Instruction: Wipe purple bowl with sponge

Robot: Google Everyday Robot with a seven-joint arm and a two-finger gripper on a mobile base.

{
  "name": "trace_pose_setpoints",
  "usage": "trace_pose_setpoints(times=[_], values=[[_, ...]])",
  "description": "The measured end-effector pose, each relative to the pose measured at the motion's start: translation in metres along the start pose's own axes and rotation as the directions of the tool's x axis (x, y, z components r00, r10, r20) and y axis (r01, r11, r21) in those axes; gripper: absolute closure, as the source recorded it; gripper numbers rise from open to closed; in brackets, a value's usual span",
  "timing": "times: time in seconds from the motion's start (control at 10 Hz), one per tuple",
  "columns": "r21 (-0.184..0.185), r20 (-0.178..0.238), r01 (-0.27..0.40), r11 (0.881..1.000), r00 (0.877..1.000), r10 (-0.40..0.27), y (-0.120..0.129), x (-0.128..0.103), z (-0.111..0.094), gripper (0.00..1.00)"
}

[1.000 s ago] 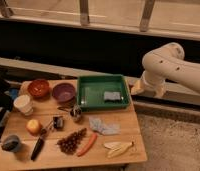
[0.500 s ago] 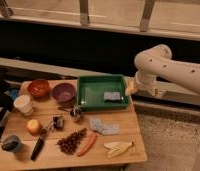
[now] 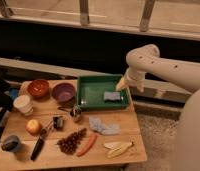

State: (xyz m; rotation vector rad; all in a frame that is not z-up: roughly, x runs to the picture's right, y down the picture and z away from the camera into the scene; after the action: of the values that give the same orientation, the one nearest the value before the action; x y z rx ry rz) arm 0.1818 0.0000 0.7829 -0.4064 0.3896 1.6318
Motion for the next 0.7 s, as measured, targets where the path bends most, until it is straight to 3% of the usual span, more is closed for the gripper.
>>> trace_pose_setpoints(times=[0.5, 0.7], values=[[0.02, -0.011, 0.004, 1.0, 1.0, -0.003, -0.005, 0.001, 0.001, 0.2], [0.027, -0.022, 0.037, 0.999, 0.999, -0.036, 0.011, -0.002, 0.01, 0.2]])
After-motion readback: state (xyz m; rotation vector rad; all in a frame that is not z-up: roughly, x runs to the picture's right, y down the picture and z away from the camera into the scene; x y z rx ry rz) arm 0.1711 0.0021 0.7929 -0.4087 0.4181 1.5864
